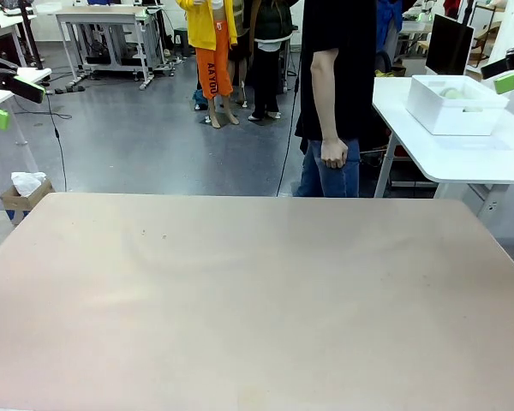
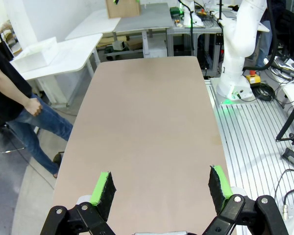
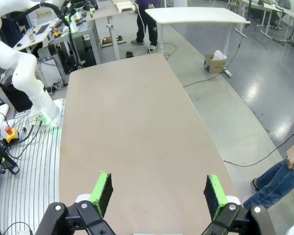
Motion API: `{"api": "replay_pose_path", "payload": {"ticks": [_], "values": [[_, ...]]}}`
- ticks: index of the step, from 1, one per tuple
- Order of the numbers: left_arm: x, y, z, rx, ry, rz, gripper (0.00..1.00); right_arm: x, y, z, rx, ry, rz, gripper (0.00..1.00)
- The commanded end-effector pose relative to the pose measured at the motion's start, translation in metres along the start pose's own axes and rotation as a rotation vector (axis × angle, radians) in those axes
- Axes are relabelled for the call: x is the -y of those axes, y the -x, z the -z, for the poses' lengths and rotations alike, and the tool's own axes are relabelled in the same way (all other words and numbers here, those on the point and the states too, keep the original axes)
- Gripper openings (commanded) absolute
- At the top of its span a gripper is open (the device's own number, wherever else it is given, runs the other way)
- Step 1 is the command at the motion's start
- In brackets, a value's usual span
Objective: Stack the cups and store them in the basket.
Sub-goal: Place the stack of Reusable plastic cups into the Pantry Basket.
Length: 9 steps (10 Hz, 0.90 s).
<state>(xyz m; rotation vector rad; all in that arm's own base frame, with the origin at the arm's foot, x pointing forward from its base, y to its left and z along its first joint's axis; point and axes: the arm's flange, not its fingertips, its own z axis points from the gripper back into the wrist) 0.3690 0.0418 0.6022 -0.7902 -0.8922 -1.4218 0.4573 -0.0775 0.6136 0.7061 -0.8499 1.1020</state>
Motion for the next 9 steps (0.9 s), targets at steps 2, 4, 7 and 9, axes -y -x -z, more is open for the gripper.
{"api": "replay_pose_path", "payload": {"ticks": [2,4,7,9], "values": [[0.0011,-0.0034,0.0004,0.001,0.006,-0.011,1.0,0.0006,-0.0039,-0.0001,-0.008,0.013,0.017,1.0],[0.0011,-0.0034,0.0004,0.001,0.006,-0.011,1.0,0.0006,-0.0039,-0.0001,-0.008,0.013,0.017,1.0],[0.0011,-0.0034,0.0004,0.001,0.006,-0.011,1.0,0.0006,-0.0039,-0.0001,-0.008,0.013,0.017,1.0],[0.0011,-0.0034,0.0004,0.001,0.006,-0.011,1.0,0.0006,-0.0039,-0.0001,-0.008,0.013,0.017,1.0]]}}
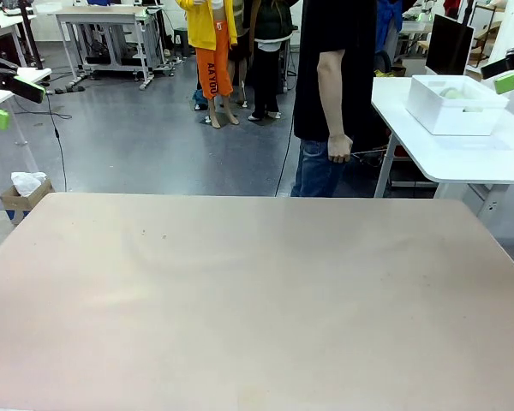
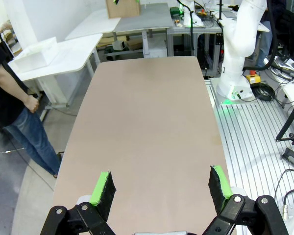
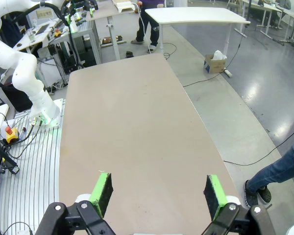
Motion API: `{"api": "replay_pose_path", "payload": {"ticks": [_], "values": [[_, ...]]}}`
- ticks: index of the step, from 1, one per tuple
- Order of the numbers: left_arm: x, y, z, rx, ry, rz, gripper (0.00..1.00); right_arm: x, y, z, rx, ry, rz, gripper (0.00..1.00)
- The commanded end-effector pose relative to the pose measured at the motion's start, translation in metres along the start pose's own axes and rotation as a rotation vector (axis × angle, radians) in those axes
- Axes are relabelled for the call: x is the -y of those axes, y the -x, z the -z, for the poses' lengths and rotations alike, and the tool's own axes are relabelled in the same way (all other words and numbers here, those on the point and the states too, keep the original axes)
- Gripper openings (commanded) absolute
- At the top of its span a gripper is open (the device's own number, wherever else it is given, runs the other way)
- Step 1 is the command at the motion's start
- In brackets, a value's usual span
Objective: Stack the cups and store them in the basket.
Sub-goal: Place the stack of Reusable plastic cups into the Pantry Basket.
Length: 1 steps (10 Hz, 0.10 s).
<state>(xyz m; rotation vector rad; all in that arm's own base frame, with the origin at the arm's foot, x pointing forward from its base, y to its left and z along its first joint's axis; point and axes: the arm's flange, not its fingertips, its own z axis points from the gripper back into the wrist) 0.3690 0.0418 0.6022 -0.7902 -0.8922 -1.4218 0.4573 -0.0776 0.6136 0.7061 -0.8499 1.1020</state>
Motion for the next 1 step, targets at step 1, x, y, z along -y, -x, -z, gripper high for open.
{"api": "replay_pose_path", "payload": {"ticks": [1], "values": [[0.0011,-0.0034,0.0004,0.001,0.006,-0.011,1.0,0.0006,-0.0039,-0.0001,-0.008,0.013,0.017,1.0]]}}
